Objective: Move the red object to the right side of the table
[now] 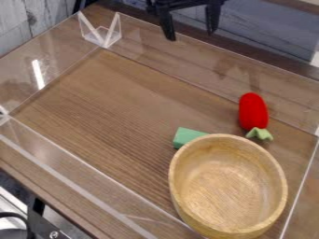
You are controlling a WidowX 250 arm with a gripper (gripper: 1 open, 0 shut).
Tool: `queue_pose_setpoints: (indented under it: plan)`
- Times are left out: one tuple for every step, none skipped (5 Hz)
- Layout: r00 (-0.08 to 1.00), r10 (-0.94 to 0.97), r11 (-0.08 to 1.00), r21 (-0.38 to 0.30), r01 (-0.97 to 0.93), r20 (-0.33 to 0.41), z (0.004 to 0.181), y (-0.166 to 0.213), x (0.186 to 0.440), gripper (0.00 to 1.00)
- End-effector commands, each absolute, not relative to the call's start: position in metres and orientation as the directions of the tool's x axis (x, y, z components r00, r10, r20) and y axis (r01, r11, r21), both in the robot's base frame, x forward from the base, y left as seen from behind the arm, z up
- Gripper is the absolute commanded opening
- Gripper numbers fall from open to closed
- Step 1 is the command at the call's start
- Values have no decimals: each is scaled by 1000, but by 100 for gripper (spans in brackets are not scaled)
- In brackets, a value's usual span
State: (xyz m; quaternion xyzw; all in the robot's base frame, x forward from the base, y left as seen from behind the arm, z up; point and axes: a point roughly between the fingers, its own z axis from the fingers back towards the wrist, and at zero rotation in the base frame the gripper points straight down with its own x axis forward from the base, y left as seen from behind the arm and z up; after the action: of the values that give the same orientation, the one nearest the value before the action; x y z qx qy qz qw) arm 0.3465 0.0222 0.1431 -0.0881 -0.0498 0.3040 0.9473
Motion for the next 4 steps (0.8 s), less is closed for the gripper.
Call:
queue_pose_setpoints:
  plan:
    - [833, 545, 830, -207, -518, 101, 155, 11, 358, 100]
    - [856, 507, 854, -193, -483, 102, 149, 1, 362, 100]
    - [866, 487, 866, -182, -465, 108, 142, -8, 366, 100]
    - [876, 471, 877, -169, -451, 107, 134, -15, 367, 100]
